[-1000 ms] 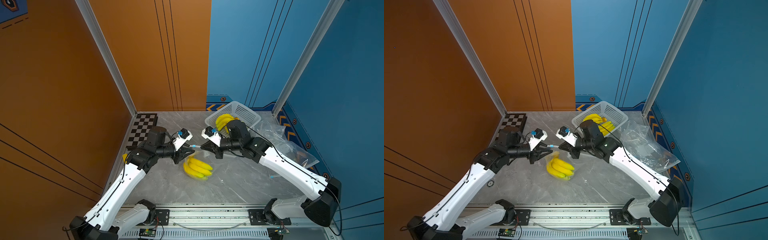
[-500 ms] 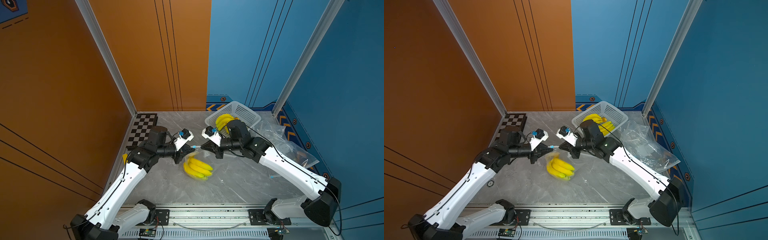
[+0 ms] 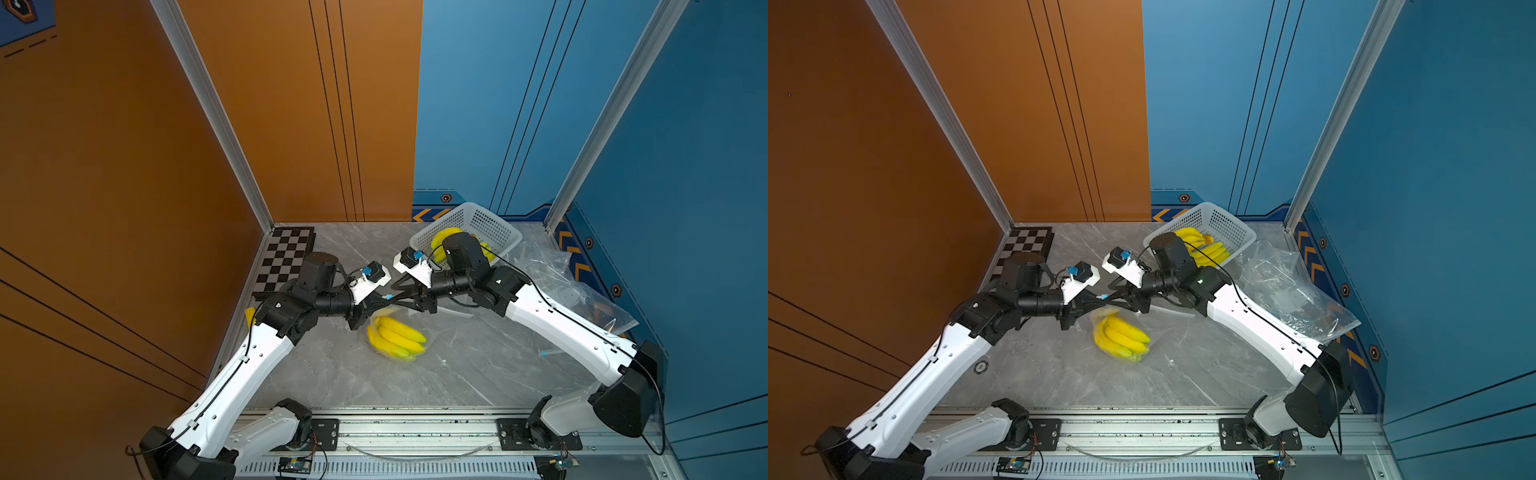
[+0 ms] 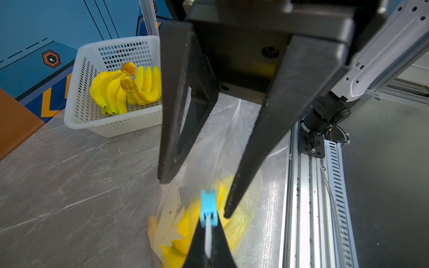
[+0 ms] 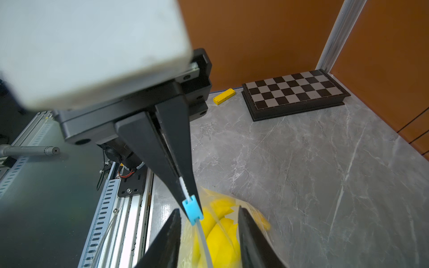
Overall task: Open the zip-top bag and take out the banana
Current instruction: Unzip the zipper on the zipper food storage bag.
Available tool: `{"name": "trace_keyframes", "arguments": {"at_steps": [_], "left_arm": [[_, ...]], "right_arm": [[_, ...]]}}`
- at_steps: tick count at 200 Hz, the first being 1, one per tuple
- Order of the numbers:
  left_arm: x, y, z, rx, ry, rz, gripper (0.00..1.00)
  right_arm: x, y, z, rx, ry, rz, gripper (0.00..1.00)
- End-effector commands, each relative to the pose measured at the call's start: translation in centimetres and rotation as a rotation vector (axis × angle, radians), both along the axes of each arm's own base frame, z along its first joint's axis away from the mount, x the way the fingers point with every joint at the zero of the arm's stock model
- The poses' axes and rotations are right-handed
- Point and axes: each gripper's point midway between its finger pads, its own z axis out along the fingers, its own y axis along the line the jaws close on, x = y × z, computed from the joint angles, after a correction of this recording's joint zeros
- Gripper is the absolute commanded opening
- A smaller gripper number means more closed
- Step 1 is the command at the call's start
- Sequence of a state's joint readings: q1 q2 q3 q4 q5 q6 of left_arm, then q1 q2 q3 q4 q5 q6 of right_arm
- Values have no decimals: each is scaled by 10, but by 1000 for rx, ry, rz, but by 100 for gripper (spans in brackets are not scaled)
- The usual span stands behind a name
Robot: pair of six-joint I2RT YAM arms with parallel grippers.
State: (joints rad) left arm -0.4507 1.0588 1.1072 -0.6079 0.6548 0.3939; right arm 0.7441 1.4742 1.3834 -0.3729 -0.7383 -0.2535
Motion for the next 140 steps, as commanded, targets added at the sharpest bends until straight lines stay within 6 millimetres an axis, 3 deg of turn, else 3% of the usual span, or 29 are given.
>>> {"name": "trace_keyframes", "arguments": {"at_steps": [1, 41, 88, 118, 140], "left_arm": [[-4, 2, 3, 23, -17, -9, 0], [-4, 2, 0, 40, -25, -11, 0], [-2, 4, -2, 60, -36, 5, 0], [3, 8, -1, 62, -40, 45, 0], [5, 8, 3, 40, -38, 50, 0]], "right_arm": [[-9, 9, 15, 46, -1, 61, 39], [-10, 14, 16, 50, 5, 79, 22], [-9, 14, 15, 49, 14, 76, 17], [-9, 11, 12, 43, 20, 66, 4], [-9, 9, 10, 40, 23, 60, 3]]}}
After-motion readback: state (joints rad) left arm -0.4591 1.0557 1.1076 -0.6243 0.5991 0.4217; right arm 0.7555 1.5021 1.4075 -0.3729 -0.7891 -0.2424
